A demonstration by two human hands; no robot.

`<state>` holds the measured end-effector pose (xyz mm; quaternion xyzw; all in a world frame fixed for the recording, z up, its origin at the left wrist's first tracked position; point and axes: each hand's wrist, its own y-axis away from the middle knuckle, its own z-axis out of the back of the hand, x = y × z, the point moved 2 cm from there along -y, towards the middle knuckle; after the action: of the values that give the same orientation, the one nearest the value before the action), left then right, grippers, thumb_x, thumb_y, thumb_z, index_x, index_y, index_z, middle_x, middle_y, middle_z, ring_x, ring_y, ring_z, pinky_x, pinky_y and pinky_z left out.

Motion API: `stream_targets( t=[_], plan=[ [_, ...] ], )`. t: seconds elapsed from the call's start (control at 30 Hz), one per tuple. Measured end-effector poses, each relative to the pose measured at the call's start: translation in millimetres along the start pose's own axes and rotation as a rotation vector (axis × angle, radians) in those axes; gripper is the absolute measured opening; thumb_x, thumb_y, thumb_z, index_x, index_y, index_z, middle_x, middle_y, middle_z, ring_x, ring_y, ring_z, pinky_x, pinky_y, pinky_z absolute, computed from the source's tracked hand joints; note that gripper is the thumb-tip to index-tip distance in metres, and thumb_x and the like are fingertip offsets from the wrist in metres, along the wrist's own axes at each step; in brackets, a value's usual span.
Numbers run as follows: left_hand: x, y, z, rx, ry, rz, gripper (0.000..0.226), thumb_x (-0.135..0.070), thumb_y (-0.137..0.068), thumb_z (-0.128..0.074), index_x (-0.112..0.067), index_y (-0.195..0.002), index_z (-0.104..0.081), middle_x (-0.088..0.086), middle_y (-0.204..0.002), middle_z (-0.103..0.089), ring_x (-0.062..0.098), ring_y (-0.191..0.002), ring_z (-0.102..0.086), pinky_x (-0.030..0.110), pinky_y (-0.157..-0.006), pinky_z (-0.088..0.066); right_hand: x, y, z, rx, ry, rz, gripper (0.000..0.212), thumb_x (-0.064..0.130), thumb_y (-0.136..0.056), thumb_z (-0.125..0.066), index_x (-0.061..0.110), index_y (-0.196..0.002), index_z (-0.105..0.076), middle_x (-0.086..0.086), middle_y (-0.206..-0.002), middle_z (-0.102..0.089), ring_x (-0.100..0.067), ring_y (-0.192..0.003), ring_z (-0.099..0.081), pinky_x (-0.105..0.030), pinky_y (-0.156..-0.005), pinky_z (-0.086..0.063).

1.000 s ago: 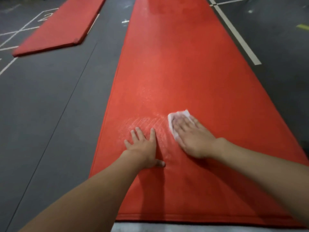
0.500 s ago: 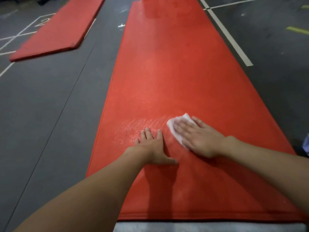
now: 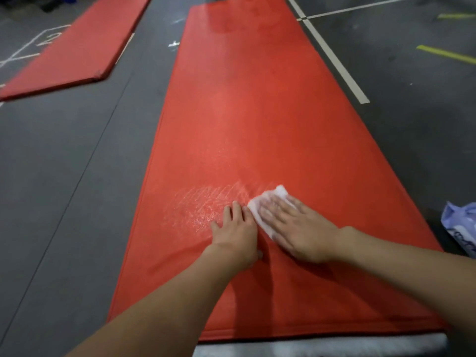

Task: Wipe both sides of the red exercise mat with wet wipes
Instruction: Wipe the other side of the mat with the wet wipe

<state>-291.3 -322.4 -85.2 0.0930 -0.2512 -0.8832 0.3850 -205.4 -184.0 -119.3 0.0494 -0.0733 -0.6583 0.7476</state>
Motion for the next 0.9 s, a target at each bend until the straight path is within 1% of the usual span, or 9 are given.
stream_targets(
  t=[0.07, 0.2, 0.33, 0.5, 0.57, 0.63, 0.73, 0.8, 0.9],
  plan=[
    [2.0, -1.1, 2.7, 0.051, 0.013, -0.013, 0.113, -0.05, -0.083, -0.069, -0.007, -0.155, 0.007, 0.015, -0.162, 0.017, 0.034, -0.15, 0.01, 0.06, -0.115, -0.015, -17.7, 7.3, 1.1, 0.053, 0.0, 0.04, 0.063, 0.046, -0.1, 0.0, 0.022, -0.158, 0.007, 0.001, -0.164, 0.015, -0.018, -0.15, 0.02, -0.042, -0.12, 0.015],
    [-5.7, -4.2, 6.9, 0.113, 0.084, 0.029, 0.12, -0.068, -0.077, -0.061, -0.007, -0.154, 0.007, 0.017, -0.161, 0.018, 0.037, -0.149, 0.012, 0.066, -0.114, -0.013, -44.2, -1.3, 12.3, 0.034, -0.024, -0.285, 0.06, 0.041, -0.104, -0.006, 0.017, -0.158, 0.009, -0.004, -0.166, 0.013, -0.02, -0.151, 0.017, -0.046, -0.122, 0.009],
    [-16.5, -3.1, 2.5, 0.089, 0.1, 0.085, 0.132, -0.082, -0.069, -0.059, -0.004, -0.153, 0.008, 0.022, -0.16, 0.017, 0.041, -0.148, 0.012, 0.068, -0.112, -0.014, -11.0, 26.9, -6.0, 0.037, 0.007, 0.003, 0.068, 0.045, -0.098, 0.001, 0.016, -0.159, -0.003, -0.006, -0.165, 0.006, -0.025, -0.152, 0.011, -0.045, -0.122, 0.008],
    [-27.4, -2.8, 5.0, 0.098, 0.119, 0.158, 0.129, -0.07, -0.074, -0.067, -0.002, -0.152, 0.009, 0.025, -0.158, 0.02, 0.044, -0.147, 0.013, 0.07, -0.111, -0.014, -51.8, 13.9, 7.0, 0.029, -0.058, -0.344, 0.061, 0.041, -0.103, -0.005, 0.017, -0.158, 0.008, -0.003, -0.166, 0.013, -0.019, -0.151, 0.017, -0.045, -0.122, 0.008],
    [-31.6, -3.7, 5.5, 0.119, 0.13, 0.175, 0.126, -0.064, -0.077, -0.068, -0.002, -0.152, 0.012, 0.026, -0.157, 0.022, 0.046, -0.146, 0.015, 0.071, -0.11, -0.013, -29.6, 22.5, -3.3, -0.054, -0.038, -0.235, 0.065, 0.04, -0.1, -0.002, 0.011, -0.158, -0.001, -0.009, -0.166, 0.006, -0.026, -0.152, 0.012, -0.045, -0.123, 0.005],
    [-35.1, -3.5, 5.2, 0.132, 0.115, 0.171, 0.119, -0.058, -0.082, -0.068, -0.011, -0.153, 0.016, 0.027, -0.156, 0.025, 0.048, -0.144, 0.017, 0.073, -0.109, -0.013, -25.3, 40.5, -9.0, 0.002, -0.01, -0.075, 0.067, 0.044, -0.098, 0.001, 0.015, -0.159, -0.003, -0.004, -0.166, 0.007, -0.022, -0.151, 0.013, -0.042, -0.122, 0.009],
    [-45.9, 1.1, 3.7, 0.118, 0.071, 0.071, 0.105, -0.041, -0.09, -0.065, -0.029, -0.153, 0.019, 0.02, -0.157, 0.028, 0.049, -0.144, 0.018, 0.074, -0.108, -0.012, -70.4, 39.3, 2.8, 0.058, -0.069, -0.272, 0.061, 0.044, -0.101, -0.003, 0.022, -0.158, 0.008, 0.003, -0.165, 0.014, -0.012, -0.149, 0.019, -0.042, -0.121, 0.01],
    [-59.6, 3.9, 1.8, 0.06, -0.022, -0.078, 0.102, -0.021, -0.092, -0.062, -0.029, -0.153, 0.019, 0.014, -0.159, 0.027, 0.041, -0.146, 0.02, 0.068, -0.113, -0.009, -80.3, 38.6, 4.6, 0.036, -0.085, -0.441, 0.06, 0.04, -0.104, -0.009, 0.018, -0.158, 0.008, 0.0, -0.166, 0.014, -0.015, -0.15, 0.018, -0.045, -0.122, 0.007],
    [-66.3, 5.0, 0.6, 0.029, -0.071, -0.147, 0.101, -0.005, -0.088, -0.058, -0.02, -0.154, 0.017, 0.013, -0.159, 0.026, 0.035, -0.148, 0.02, 0.061, -0.118, -0.006, -50.4, 55.4, -10.8, -0.015, -0.03, -0.267, 0.063, 0.043, -0.102, -0.002, 0.015, -0.158, 0.006, -0.004, -0.165, 0.015, -0.021, -0.15, 0.021, -0.042, -0.122, 0.011]
  ],
)
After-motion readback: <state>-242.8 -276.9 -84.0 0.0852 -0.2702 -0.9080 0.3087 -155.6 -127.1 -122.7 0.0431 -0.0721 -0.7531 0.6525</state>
